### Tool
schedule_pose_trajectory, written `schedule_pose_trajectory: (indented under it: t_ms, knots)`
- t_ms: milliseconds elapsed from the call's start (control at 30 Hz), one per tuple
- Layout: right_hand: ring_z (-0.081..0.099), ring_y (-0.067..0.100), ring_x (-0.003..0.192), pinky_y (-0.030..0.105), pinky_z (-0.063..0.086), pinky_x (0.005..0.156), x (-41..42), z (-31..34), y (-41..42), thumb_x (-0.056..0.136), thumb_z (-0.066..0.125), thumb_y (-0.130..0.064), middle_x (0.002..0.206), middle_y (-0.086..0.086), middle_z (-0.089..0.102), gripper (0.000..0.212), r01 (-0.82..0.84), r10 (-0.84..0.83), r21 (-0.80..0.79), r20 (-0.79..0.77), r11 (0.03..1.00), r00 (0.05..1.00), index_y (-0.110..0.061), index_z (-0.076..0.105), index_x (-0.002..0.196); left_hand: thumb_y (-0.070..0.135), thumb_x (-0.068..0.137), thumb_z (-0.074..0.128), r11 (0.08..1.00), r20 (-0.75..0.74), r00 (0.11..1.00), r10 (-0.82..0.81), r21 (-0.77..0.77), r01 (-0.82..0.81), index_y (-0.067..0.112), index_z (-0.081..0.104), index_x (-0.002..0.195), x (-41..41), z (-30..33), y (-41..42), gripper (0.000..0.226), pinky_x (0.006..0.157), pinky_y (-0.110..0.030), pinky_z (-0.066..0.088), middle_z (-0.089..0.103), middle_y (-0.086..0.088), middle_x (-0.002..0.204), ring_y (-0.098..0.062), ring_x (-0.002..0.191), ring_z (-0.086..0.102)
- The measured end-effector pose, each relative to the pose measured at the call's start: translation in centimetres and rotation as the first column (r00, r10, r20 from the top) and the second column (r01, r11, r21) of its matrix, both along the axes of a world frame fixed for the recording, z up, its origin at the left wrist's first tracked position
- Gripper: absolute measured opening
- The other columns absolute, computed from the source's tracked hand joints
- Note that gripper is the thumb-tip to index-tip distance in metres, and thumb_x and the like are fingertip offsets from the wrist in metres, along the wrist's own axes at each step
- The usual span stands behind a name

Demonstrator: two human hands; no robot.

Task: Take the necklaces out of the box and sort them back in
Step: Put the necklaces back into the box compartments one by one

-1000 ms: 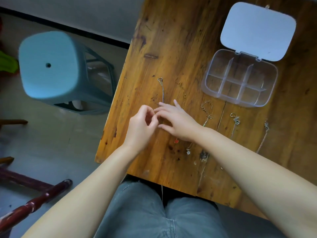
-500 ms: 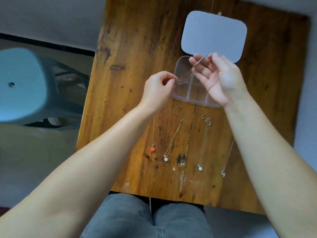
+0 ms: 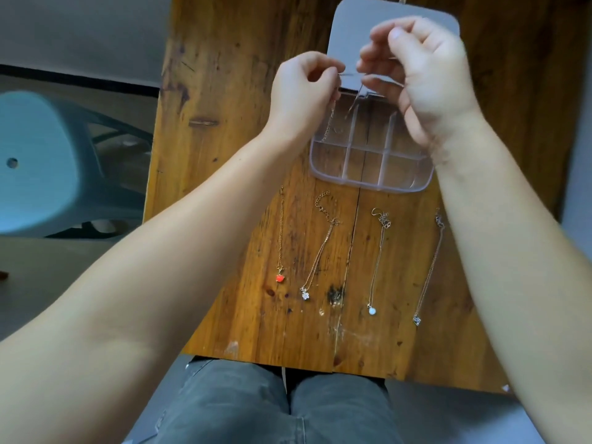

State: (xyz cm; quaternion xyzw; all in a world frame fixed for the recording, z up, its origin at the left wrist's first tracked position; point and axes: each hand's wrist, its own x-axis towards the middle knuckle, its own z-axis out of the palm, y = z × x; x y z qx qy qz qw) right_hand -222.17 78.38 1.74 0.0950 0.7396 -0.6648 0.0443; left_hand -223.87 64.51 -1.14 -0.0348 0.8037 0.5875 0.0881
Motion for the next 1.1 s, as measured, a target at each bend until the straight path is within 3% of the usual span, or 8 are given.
schedule_pose_trajectory:
  t_ms: [200, 333, 533, 667, 767, 900, 967, 1100]
  knots:
    - [0.068, 0.014, 0.092, 0.026, 0.056, 0.082, -0.1, 1.0, 0.0, 0.098, 0.037, -0.015, 0.091, 0.001, 0.066, 0.022, -0.069, 0.075, 0.140, -0.039, 0.988, 0.996, -0.018, 0.058, 0.096, 0.008, 0.095, 0.049, 0.999, 0.002, 0.999, -0.042, -0.003, 0.042, 0.004, 0.066, 0.103, -0.3, 0.3, 0.1, 0.019, 0.071, -0.022, 0.057, 0.067, -0.011, 0.090, -0.015, 0.077, 0.065]
    - [0.071, 0.008, 0.084, 0.025, 0.057, 0.081, -0.6, -1.1, -0.4, 0.098, 0.039, -0.016, 0.090, -0.001, 0.071, 0.024, -0.171, 0.115, 0.238, 0.232, 0.956, 0.966, -0.020, 0.062, 0.094, 0.008, 0.093, 0.049, 0.987, 0.090, 0.989, -0.116, -0.099, 0.125, 0.004, 0.068, 0.101, -0.6, -0.8, 0.0, 0.021, 0.072, -0.024, 0.058, 0.070, -0.013, 0.092, -0.015, 0.077, 0.067]
    - [0.066, 0.019, 0.103, 0.032, 0.055, 0.090, -1.1, -4.7, -1.0, 0.100, 0.034, -0.012, 0.114, 0.010, 0.067, 0.032, -0.322, 0.122, 0.326, 0.509, 0.889, 0.852, -0.012, 0.059, 0.121, 0.004, 0.092, 0.043, 0.967, 0.197, 0.971, -0.134, -0.190, 0.172, 0.003, 0.065, 0.109, -0.4, -2.1, -0.7, 0.028, 0.073, -0.029, 0.060, 0.070, -0.014, 0.096, -0.014, 0.077, 0.070]
    - [0.069, 0.020, 0.095, 0.024, 0.059, 0.073, -0.5, -4.5, -1.0, 0.100, 0.034, -0.008, 0.114, 0.015, 0.067, 0.030, -0.207, 0.040, 0.322, 0.456, 0.924, 0.889, -0.009, 0.058, 0.119, 0.006, 0.091, 0.043, 0.985, 0.188, 0.977, -0.100, -0.122, 0.125, 0.011, 0.065, 0.092, 0.9, -2.1, -2.3, 0.023, 0.065, -0.032, 0.060, 0.067, -0.004, 0.077, -0.014, 0.066, 0.069]
    - [0.067, 0.008, 0.074, 0.016, 0.053, 0.055, 2.5, -4.4, -2.3, 0.096, 0.041, -0.008, 0.096, 0.006, 0.070, 0.023, -0.261, 0.130, 0.381, 0.337, 0.887, 0.932, -0.018, 0.061, 0.103, 0.016, 0.091, 0.049, 0.942, 0.170, 0.982, -0.085, -0.309, 0.135, 0.018, 0.059, 0.086, 4.7, -3.2, -4.7, 0.012, 0.061, -0.030, 0.051, 0.062, 0.003, 0.073, -0.015, 0.068, 0.063]
    - [0.065, 0.013, 0.089, 0.028, 0.053, 0.076, 7.4, -6.7, -6.3, 0.094, 0.046, -0.010, 0.106, 0.004, 0.065, 0.027, -0.578, 0.444, 0.503, 0.370, 0.643, 0.816, -0.016, 0.061, 0.115, 0.029, 0.092, 0.053, 0.852, 0.260, 0.960, -0.100, -0.476, 0.218, 0.020, 0.051, 0.085, 14.1, -5.5, -8.0, 0.011, 0.062, -0.033, 0.046, 0.059, 0.004, 0.078, -0.018, 0.072, 0.057]
    - [0.057, 0.024, 0.107, 0.036, 0.049, 0.086, 8.3, -8.3, -7.7, 0.094, 0.046, -0.010, 0.123, 0.009, 0.055, 0.034, -0.591, 0.499, 0.622, 0.344, 0.514, 0.796, -0.014, 0.054, 0.127, 0.033, 0.091, 0.054, 0.800, 0.257, 0.957, -0.137, -0.542, 0.259, 0.021, 0.051, 0.090, 18.4, -6.2, -8.7, 0.013, 0.064, -0.033, 0.047, 0.059, 0.005, 0.081, -0.017, 0.076, 0.056]
    - [0.053, 0.029, 0.108, 0.041, 0.050, 0.078, 7.7, -10.3, -9.0, 0.092, 0.056, -0.017, 0.122, 0.013, 0.051, 0.035, -0.523, 0.547, 0.790, 0.296, 0.320, 0.783, -0.012, 0.050, 0.125, 0.040, 0.088, 0.058, 0.612, 0.263, 0.934, -0.243, -0.705, 0.358, 0.017, 0.053, 0.111, 22.6, -8.0, -8.3, 0.033, 0.081, -0.035, 0.046, 0.060, -0.002, 0.102, -0.020, 0.093, 0.055]
